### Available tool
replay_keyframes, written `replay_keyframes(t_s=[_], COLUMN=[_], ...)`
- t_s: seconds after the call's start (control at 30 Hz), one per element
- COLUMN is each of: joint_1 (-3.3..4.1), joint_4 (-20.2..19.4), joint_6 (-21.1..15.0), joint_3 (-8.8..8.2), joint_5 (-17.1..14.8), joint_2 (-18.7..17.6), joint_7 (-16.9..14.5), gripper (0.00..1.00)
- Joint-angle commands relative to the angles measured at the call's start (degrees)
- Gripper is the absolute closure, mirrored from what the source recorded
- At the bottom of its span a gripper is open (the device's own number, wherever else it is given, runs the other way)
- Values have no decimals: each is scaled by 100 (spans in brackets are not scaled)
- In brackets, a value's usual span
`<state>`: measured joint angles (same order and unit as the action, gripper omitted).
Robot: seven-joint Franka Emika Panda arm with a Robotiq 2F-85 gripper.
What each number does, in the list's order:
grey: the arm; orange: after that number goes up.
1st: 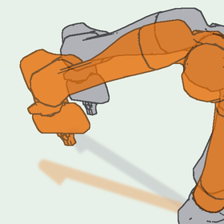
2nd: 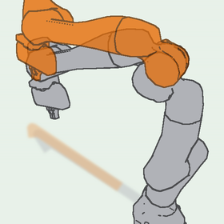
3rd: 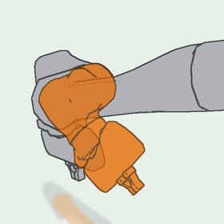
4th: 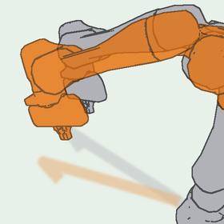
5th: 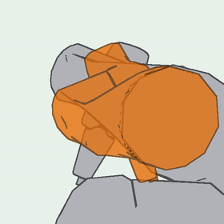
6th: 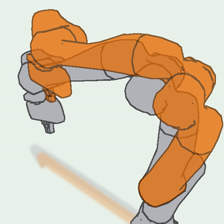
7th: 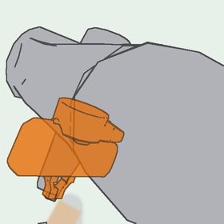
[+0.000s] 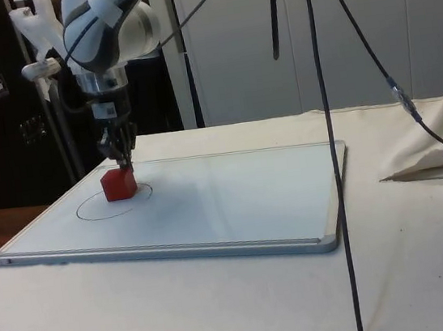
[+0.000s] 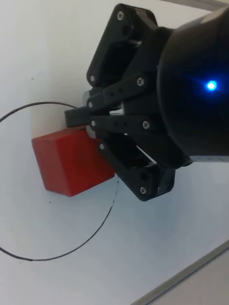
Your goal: Push the cube into the marked area.
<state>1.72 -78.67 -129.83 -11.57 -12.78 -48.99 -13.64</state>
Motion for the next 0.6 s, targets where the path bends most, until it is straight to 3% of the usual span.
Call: replay_keyframes(t_s=[0.0,0.13,0.17,0.2,0.57], joint_1=[-29,-52,-17,-52,-69], joint_4=[-23,-34,0,-34,-57], joint_6=[-29,-23,0,-17,0], joint_3=[23,17,-11,11,-46], joint_5=[-40,-120,-80,-126,-235], joint_2=[17,34,6,40,74], joint_7=[-23,-52,-6,-52,-17], gripper=[100,100,100,100,100])
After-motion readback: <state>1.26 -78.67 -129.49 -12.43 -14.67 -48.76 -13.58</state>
